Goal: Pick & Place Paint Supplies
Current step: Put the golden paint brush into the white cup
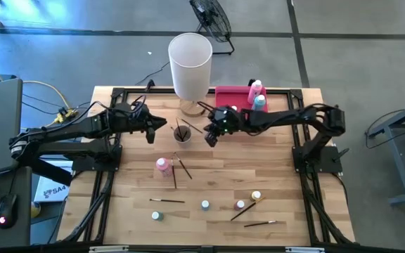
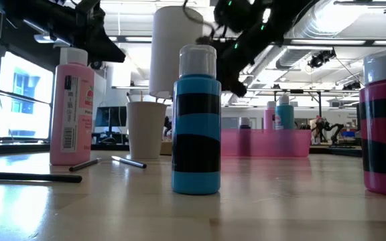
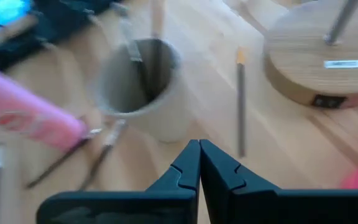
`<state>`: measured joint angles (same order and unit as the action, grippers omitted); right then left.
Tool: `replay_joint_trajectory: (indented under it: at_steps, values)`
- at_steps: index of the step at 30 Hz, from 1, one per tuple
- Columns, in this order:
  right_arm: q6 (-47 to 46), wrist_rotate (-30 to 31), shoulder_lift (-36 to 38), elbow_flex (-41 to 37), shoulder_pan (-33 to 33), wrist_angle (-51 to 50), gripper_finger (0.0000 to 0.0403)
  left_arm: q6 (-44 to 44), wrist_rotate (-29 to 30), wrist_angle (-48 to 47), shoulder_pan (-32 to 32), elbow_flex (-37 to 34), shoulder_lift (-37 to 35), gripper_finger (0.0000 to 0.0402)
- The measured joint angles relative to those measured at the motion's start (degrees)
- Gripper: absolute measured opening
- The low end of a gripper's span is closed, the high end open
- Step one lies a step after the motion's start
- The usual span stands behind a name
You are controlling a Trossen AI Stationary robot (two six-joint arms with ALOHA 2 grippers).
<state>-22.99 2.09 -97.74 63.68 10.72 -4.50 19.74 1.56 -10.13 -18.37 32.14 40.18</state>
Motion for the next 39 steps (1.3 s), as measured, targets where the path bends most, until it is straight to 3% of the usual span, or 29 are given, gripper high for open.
replay_joint_trajectory:
  at_steps: [7, 13, 20, 26, 39]
  values:
    - [11.69, -0.76, -7.47, -0.04, -0.16, 4.93, 0.0003, -0.11, -0.09, -0.26, 0.01, 0.0, 0.04, 0.0054]
    - [14.88, 3.49, -12.57, -0.09, -0.18, 8.73, 0.0016, -0.38, -0.17, -0.25, 0.0, 0.02, 0.04, 0.0054]
    - [17.36, 2.72, -16.36, -0.04, -0.2, 13.62, 0.0075, -0.38, -0.16, -0.26, 0.02, 0.02, 0.04, 0.0054]
    - [17.34, 7.22, -17.21, -0.08, 0.08, 15.28, 0.0121, -0.38, -0.15, -0.26, 0.01, 0.07, 0.04, 0.0054]
    - [17.23, 4.37, -18.5, 0.15, 2.96, 18.21, 0.0096, -0.38, -0.11, -0.22, 0.01, 0.09, 0.02, 0.0054]
